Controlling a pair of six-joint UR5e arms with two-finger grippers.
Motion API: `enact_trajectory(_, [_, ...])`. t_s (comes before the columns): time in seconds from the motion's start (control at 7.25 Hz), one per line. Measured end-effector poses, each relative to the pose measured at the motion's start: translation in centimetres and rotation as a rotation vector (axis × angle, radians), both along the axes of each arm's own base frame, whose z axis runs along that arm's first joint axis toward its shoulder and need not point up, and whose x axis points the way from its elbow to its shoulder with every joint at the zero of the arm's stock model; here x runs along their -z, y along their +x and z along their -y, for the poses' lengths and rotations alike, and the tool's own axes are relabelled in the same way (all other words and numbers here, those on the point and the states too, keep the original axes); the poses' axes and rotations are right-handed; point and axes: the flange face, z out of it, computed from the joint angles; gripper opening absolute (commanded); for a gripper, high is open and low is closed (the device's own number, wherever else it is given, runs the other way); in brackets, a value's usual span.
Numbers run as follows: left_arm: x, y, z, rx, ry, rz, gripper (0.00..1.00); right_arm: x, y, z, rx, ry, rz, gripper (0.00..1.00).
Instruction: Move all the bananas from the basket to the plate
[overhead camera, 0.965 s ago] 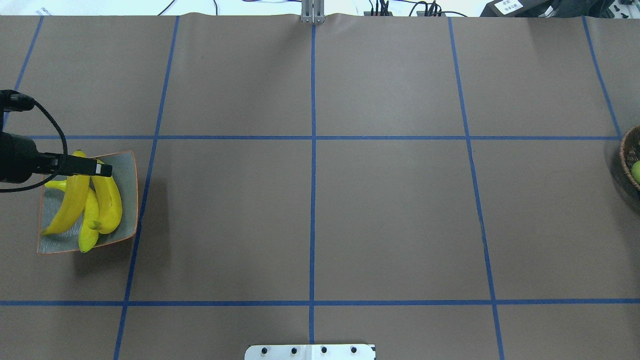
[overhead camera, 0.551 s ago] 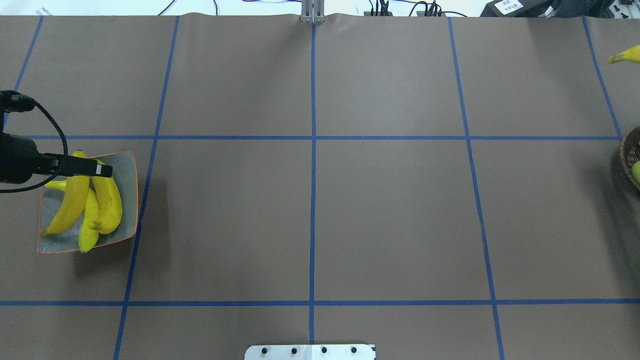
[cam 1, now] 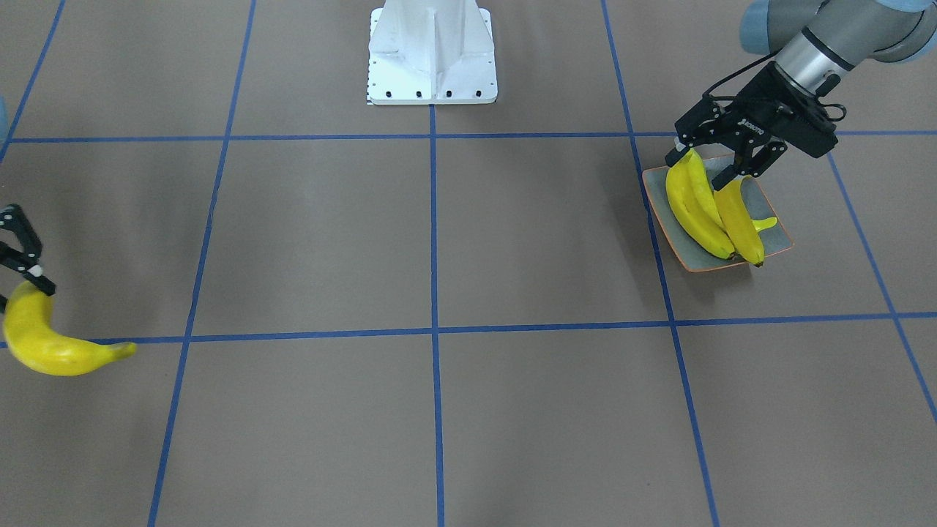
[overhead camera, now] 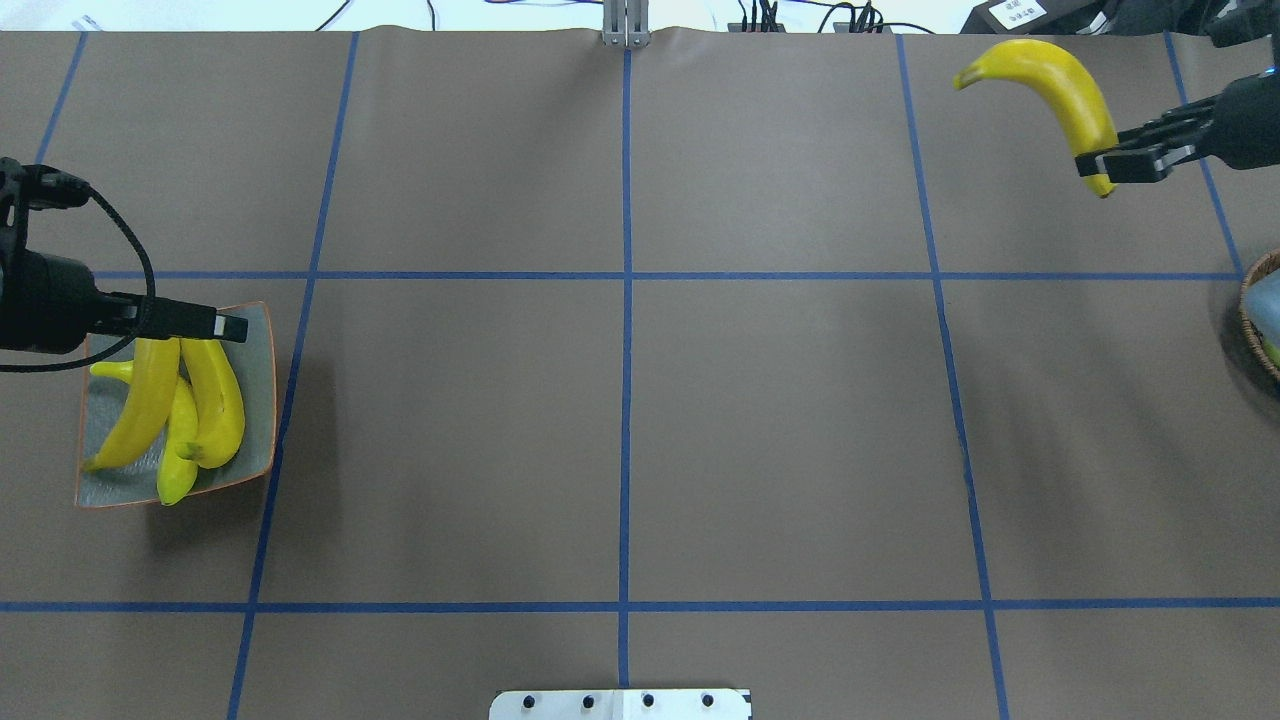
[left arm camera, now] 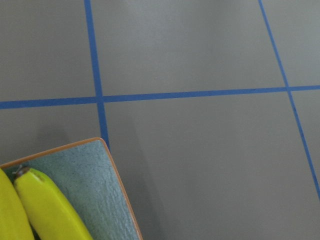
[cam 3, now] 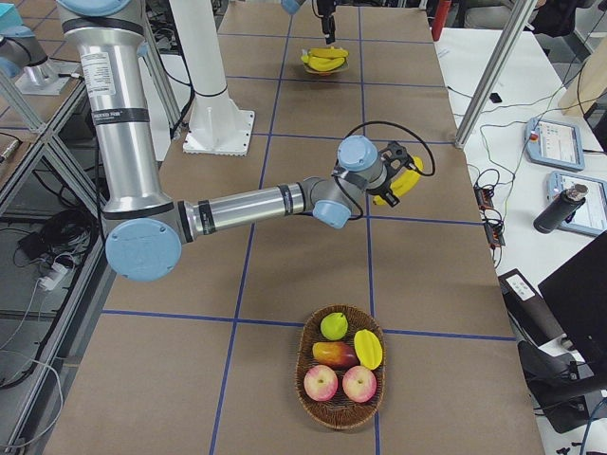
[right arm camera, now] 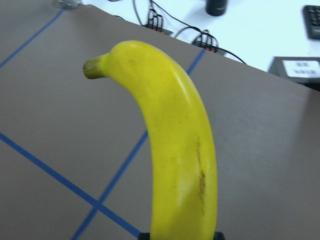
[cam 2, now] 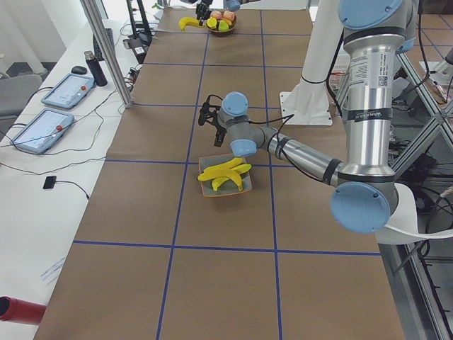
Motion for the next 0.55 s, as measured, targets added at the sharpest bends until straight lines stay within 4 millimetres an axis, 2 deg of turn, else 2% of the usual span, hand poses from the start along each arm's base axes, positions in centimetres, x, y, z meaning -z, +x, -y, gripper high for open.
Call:
enact_trajectory(0.28, [5.5,1.6,1.7,0.03,-0.057,-0.109,1.0,5.9,-7.5,0.4,0.01,0.026,0.051,0.0])
enact_trajectory(0.55, [11.2,2.6,2.8,0.074,-0.202,-0.24,1.0,10.8,-14.8,-1.7,-0.038,0.019,0.107,0.0])
